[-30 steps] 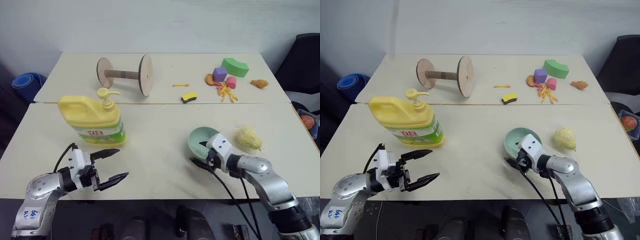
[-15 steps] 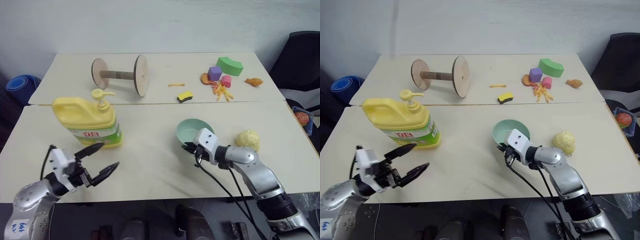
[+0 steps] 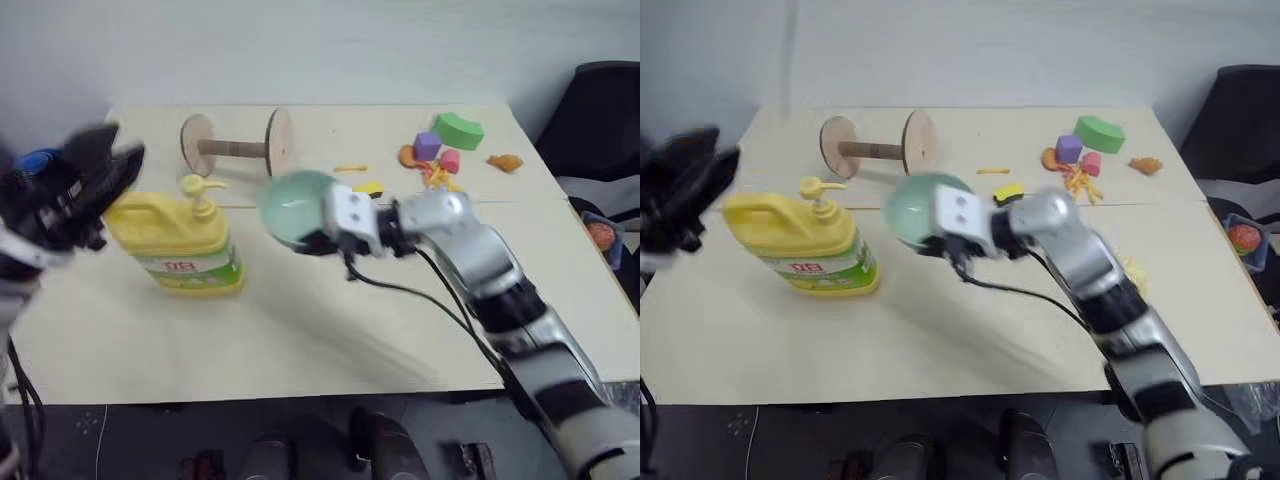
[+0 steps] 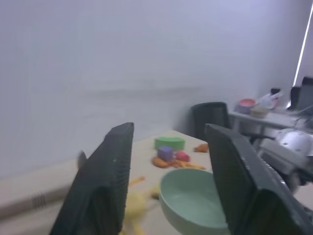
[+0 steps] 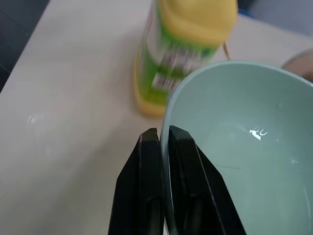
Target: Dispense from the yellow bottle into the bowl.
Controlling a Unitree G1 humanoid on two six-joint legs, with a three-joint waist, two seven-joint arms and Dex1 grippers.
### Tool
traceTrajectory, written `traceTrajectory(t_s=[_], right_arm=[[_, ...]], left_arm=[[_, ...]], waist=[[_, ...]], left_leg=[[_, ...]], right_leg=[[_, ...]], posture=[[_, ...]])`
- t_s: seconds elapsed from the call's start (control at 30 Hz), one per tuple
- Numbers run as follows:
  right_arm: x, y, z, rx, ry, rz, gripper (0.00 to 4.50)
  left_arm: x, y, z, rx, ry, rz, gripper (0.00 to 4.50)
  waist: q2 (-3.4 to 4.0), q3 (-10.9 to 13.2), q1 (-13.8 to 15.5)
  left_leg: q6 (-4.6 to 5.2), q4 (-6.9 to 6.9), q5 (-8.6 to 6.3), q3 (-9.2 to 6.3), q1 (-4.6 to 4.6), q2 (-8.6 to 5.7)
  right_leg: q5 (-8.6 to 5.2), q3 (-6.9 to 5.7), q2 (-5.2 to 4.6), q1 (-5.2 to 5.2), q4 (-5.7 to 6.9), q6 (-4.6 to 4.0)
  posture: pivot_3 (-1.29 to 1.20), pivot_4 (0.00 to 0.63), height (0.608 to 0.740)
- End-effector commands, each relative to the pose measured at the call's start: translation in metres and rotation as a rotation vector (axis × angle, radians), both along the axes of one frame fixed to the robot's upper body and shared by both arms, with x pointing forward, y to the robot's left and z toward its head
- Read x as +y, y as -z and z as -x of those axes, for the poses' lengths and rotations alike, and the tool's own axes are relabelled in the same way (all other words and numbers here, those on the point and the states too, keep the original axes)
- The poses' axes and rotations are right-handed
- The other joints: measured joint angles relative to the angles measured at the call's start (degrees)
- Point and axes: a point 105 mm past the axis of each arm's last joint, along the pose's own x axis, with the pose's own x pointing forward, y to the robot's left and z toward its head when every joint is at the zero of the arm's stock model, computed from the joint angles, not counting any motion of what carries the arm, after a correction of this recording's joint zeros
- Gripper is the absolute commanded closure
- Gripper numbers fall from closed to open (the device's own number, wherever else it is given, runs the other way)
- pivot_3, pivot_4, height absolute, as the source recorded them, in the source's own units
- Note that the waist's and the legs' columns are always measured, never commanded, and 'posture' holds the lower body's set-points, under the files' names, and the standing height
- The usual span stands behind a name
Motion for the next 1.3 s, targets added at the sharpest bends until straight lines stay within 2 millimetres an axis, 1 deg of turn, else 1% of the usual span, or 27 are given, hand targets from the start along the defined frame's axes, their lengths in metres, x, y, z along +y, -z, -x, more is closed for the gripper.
traceTrajectory(t_s=[0.03, 0.13, 0.23, 0.4, 0.6, 0.77, 1.0, 1.2, 1.3], right_arm=[[0.012, -0.003, -0.003, 0.055, 0.001, 0.035, 4.5], [0.031, -0.021, -0.003, 0.063, -0.008, 0.021, 4.5], [0.038, -0.028, -0.001, 0.076, -0.015, 0.017, 4.5], [0.044, -0.031, 0.0, 0.083, -0.017, 0.024, 4.5], [0.049, -0.032, 0.006, 0.1, -0.044, 0.031, 4.5], [0.052, -0.033, 0.006, 0.091, -0.04, 0.023, 4.5], [0.053, -0.034, 0.005, 0.09, -0.036, 0.016, 4.5], [0.055, -0.037, 0.003, 0.087, -0.027, 0.0, 4.5], [0.055, -0.037, 0.003, 0.089, -0.026, -0.004, 4.5]], left_arm=[[0.004, 0.013, -0.024, 0.073, -0.029, -0.025, 3.54], [-0.007, 0.019, -0.041, 0.095, -0.012, -0.088, 4.47], [-0.008, 0.025, -0.049, 0.116, -0.027, -0.099, 4.47], [-0.019, 0.035, -0.047, 0.145, 0.031, -0.121, 4.47], [-0.019, 0.043, -0.055, 0.203, -0.02, -0.133, 4.47], [-0.017, 0.057, -0.064, 0.293, -0.063, -0.13, 4.47], [-0.019, 0.081, -0.067, 0.448, -0.071, -0.13, 4.47], [-0.017, 0.101, -0.073, 0.538, -0.126, -0.144, 4.47], [-0.015, 0.115, -0.073, 0.578, -0.142, -0.158, 4.47]], waist=[[-0.07, -0.05, -0.43], [-0.47, -0.04, -0.76], [-0.51, -0.05, -0.93], [-0.53, -0.06, -0.88], [-0.53, -0.06, -0.84], [-0.52, -0.06, -0.85], [-0.51, -0.07, -0.86], [-0.46, -0.1, -0.85], [-0.35, -0.17, -0.86]], left_leg=[[0.01, -0.02, -0.02, -0.01, -0.01, 0.02], [0.03, 0.09, -0.01, -0.08, -0.43, -0.04], [0.07, 0.18, 0.01, -0.07, -0.59, -0.1], [-0.04, 0.18, 0.07, -0.08, -0.53, -0.08], [-0.18, 0.18, 0.22, -0.06, -0.5, -0.03], [-0.18, 0.17, 0.22, -0.06, -0.46, -0.04], [-0.19, 0.14, 0.21, -0.01, -0.31, -0.04], [-0.19, 0.12, 0.21, 0.04, -0.18, -0.04], [-0.2, 0.11, 0.21, 0.07, -0.13, -0.04]], right_leg=[[0.0, -0.05, -0.01, -0.07, 0.1, 0.0], [0.01, -0.19, -0.04, -0.34, 0.07, 0.01], [0.04, -0.2, -0.08, -0.44, 0.03, 0.06], [0.04, -0.18, -0.11, -0.38, 0.02, 0.07], [0.04, -0.14, -0.17, -0.38, 0.07, 0.06], [0.03, -0.11, -0.23, -0.38, 0.11, 0.06], [0.03, -0.03, -0.28, -0.33, 0.19, 0.05], [0.03, 0.05, -0.31, -0.26, 0.23, 0.04], [0.02, 0.09, -0.32, -0.24, 0.24, 0.04]], posture=[[0.0, 0.15, 0.74], [0.0, 0.15, 0.74], [0.0, 0.15, 0.74], [0.0, 0.15, 0.74], [0.0, 0.15, 0.74], [0.0, 0.15, 0.74], [0.0, 0.15, 0.74], [0.0, 0.15, 0.74], [0.0, 0.15, 0.74]])
